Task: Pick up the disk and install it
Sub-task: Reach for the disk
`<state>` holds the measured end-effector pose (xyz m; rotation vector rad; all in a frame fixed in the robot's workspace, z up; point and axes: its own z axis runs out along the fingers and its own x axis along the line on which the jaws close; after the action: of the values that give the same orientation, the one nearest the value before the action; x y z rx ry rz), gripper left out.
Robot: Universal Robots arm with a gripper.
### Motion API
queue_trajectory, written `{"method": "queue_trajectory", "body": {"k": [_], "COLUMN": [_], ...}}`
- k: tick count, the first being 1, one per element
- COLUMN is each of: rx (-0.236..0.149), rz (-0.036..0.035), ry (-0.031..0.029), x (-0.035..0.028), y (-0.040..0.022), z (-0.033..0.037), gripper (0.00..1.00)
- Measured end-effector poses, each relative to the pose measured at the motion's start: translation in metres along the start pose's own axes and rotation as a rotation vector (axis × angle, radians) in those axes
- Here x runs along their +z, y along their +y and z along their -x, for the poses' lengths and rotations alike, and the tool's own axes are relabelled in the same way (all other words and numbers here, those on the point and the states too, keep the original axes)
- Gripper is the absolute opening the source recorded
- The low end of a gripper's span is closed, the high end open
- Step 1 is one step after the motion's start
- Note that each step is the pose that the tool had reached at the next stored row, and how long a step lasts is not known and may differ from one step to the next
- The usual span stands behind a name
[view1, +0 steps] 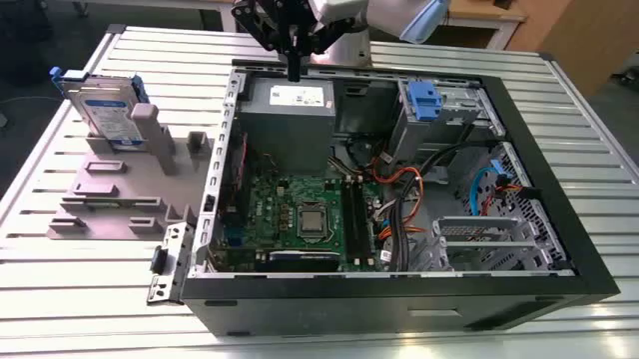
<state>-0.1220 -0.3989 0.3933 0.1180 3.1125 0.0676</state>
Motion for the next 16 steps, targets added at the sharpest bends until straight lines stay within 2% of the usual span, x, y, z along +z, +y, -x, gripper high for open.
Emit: {"method": "queue_trajectory", "body": {"k": [16], "rx": [0.0], "rz": [0.0], "ry": [0.0], "x": [0.0], "y": [-0.0003], "z": [-0.0037], "gripper": [0.11]}}
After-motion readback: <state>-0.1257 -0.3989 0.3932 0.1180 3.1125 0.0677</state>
